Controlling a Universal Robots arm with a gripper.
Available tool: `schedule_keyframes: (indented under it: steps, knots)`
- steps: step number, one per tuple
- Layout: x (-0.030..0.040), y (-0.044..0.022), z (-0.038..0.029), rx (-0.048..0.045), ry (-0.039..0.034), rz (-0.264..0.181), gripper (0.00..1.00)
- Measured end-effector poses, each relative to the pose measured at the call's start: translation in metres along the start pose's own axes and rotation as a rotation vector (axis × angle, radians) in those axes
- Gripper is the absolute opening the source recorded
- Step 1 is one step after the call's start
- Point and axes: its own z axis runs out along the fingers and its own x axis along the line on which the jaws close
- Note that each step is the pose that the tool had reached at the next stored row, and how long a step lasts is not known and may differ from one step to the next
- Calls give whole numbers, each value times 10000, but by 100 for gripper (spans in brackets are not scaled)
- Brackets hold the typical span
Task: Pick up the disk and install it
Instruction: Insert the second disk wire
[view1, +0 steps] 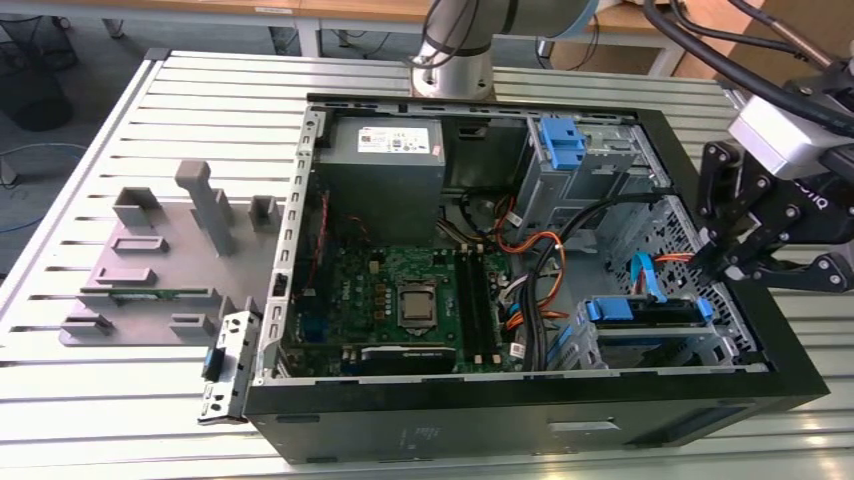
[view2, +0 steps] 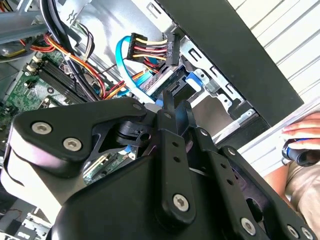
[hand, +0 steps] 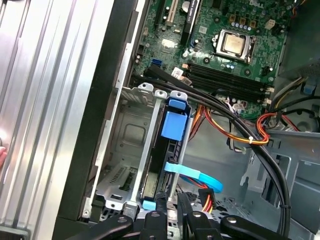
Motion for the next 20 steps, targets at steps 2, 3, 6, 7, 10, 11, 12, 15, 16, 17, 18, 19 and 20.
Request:
schedule_keyframes:
  steps: [2, 3, 6, 7, 10, 11, 12, 15, 16, 17, 18, 19, 20]
  knots:
    - [-5, -2, 7, -5, 4, -58, 24]
    - [-9, -3, 10, -9, 7, -72, 24]
    - [-22, -7, 20, -20, 10, -112, 24]
    - [-27, -9, 24, -24, 11, -123, 24]
    - [-37, -16, 33, -49, 18, -149, 24]
    - [-38, -20, 35, -60, 21, -157, 24]
    - [-39, -24, 36, -70, 23, -163, 24]
    - [-42, -39, 42, -96, 24, -183, 24]
    - [-44, -44, 44, -105, 24, -190, 24]
    - [-45, -49, 46, -114, 23, -198, 24]
    - [-46, -53, 48, -122, 23, -204, 24]
    - [-47, -58, 49, -130, 21, -210, 24]
    - [-47, -63, 50, -139, 22, -217, 24]
